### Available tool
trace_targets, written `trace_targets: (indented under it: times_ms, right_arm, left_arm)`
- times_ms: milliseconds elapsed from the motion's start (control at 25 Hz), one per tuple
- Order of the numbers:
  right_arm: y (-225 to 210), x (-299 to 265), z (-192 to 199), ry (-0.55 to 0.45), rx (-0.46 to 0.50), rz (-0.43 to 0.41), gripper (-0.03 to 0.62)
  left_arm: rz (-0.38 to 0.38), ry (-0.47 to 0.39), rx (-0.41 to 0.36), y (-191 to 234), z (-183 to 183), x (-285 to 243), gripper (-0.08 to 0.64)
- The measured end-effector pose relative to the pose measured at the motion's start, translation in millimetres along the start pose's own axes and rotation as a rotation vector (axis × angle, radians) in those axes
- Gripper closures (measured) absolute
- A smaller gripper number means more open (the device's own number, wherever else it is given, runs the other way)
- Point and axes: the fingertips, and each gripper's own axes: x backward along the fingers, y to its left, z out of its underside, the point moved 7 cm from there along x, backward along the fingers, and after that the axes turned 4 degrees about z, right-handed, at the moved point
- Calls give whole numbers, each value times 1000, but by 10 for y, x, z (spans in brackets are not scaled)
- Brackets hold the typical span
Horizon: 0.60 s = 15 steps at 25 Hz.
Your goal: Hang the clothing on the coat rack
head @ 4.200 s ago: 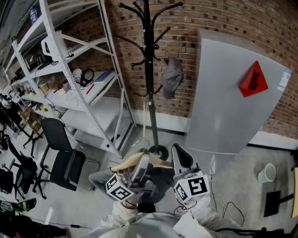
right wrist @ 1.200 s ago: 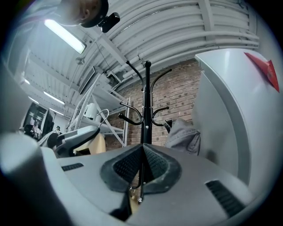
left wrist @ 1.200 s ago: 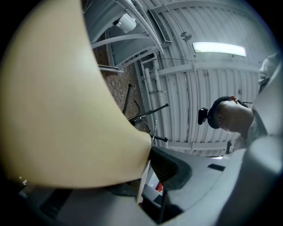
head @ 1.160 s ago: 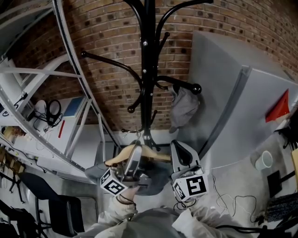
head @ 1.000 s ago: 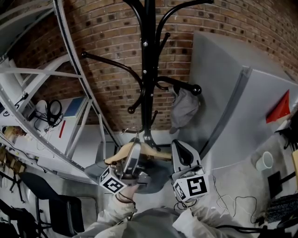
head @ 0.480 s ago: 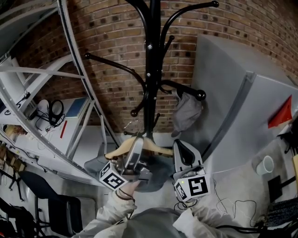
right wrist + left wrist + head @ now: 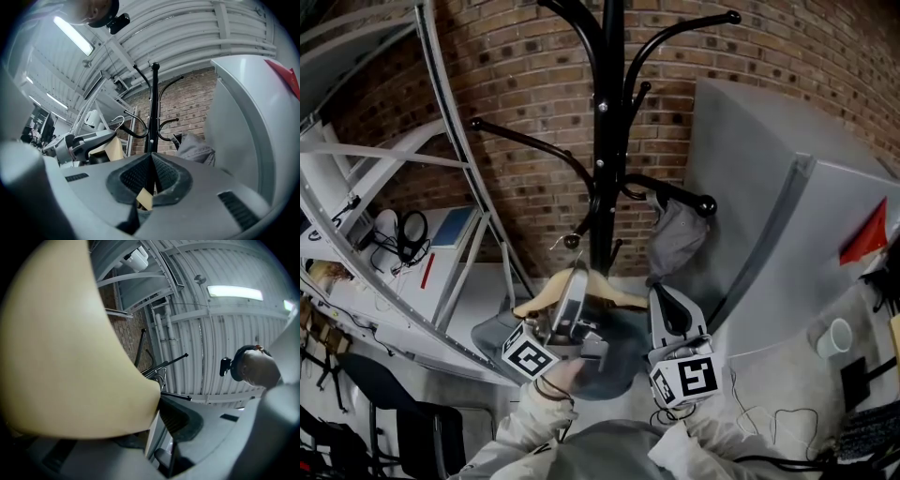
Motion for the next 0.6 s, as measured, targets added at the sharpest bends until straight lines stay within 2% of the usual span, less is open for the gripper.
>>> trace_targets:
  times_ms: [600]
  right_arm:
    - [-158, -86, 71, 18, -9, 57, 569]
  left_arm:
    - [-8, 4, 82, 382, 119, -117, 456]
